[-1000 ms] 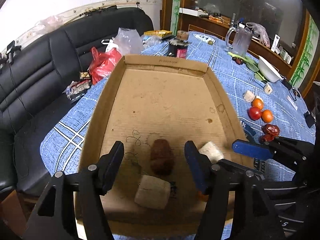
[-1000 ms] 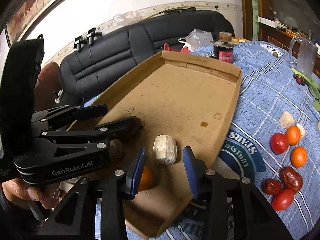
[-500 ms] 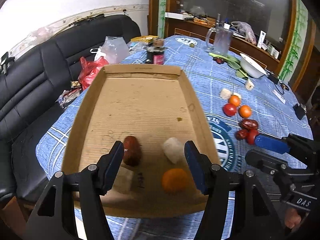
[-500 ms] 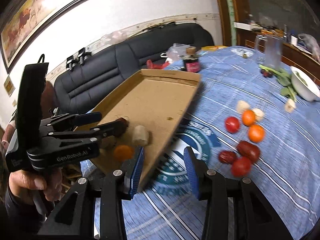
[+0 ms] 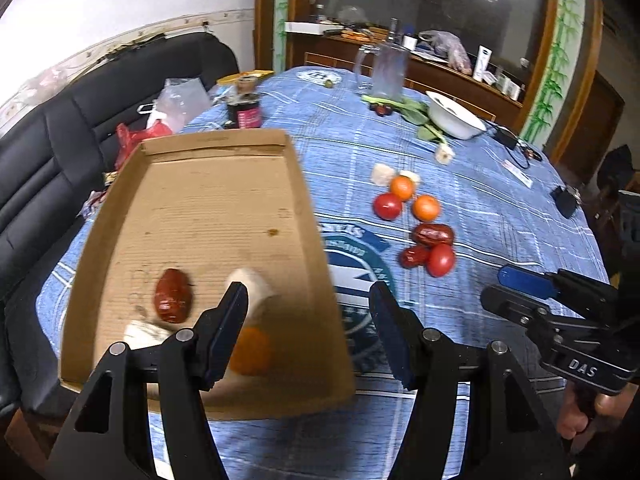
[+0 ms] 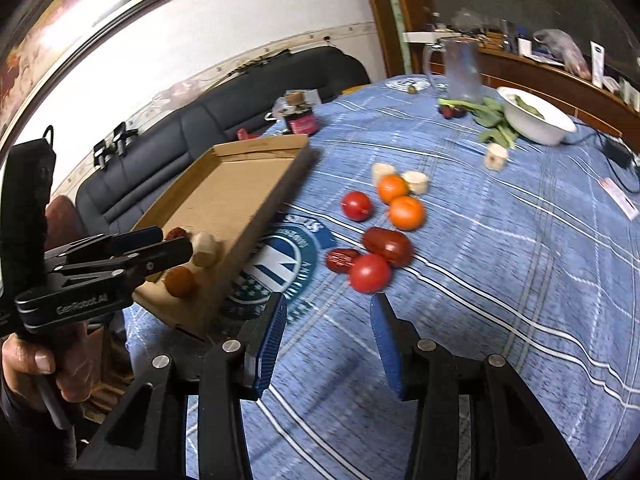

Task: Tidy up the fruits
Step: 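Grasp a second red date with the left tool while the right tool grasps a tomato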

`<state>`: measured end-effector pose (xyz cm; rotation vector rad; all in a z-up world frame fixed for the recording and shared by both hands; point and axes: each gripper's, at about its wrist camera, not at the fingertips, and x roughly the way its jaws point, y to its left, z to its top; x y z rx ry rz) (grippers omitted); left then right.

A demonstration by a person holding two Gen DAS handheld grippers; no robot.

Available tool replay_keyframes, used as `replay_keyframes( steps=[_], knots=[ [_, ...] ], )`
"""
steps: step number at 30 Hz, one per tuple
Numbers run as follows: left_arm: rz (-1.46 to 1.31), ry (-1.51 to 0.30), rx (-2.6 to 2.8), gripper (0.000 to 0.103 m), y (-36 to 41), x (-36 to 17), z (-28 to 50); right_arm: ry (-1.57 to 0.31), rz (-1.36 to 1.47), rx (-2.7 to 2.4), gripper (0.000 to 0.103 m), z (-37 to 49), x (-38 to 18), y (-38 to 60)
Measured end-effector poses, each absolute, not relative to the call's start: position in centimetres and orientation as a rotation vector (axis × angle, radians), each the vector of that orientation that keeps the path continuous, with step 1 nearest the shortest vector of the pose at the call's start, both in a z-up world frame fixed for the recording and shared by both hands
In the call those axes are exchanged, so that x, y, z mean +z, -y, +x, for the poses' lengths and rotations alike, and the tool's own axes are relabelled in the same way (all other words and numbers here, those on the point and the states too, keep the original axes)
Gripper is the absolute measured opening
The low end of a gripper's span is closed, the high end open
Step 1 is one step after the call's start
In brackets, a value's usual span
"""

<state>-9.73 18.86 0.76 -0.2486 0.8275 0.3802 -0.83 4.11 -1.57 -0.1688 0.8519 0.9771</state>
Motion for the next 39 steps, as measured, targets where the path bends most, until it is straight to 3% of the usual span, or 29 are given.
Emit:
replay_keyframes(
  steps=[16,20,34,39],
  knots=[
    [-0.236,-0.86,0.305,0.062,-16.0,0.4,-6.8,-0.902,-0.25,0.951,0.044,2.5,-5.4,-7.9],
    [-0.236,-0.878,0.285,0.062,-15.8,0.0,-5.3,-0.895,-0.268,0.946,0.032,3.2,-5.6,-8.7],
    [-0.176,-1.01,0.239,0.061,-13.1,-4.6,1.6,-0.887,-0.123,0.845,0.032,4.4,-3.3,0.6],
    [-0.168,-0.996,0.267,0.033,-13.3,-5.2,1.7,-0.867,-0.111,0.86,0.032,3.7,-2.4,1.3]
  ],
)
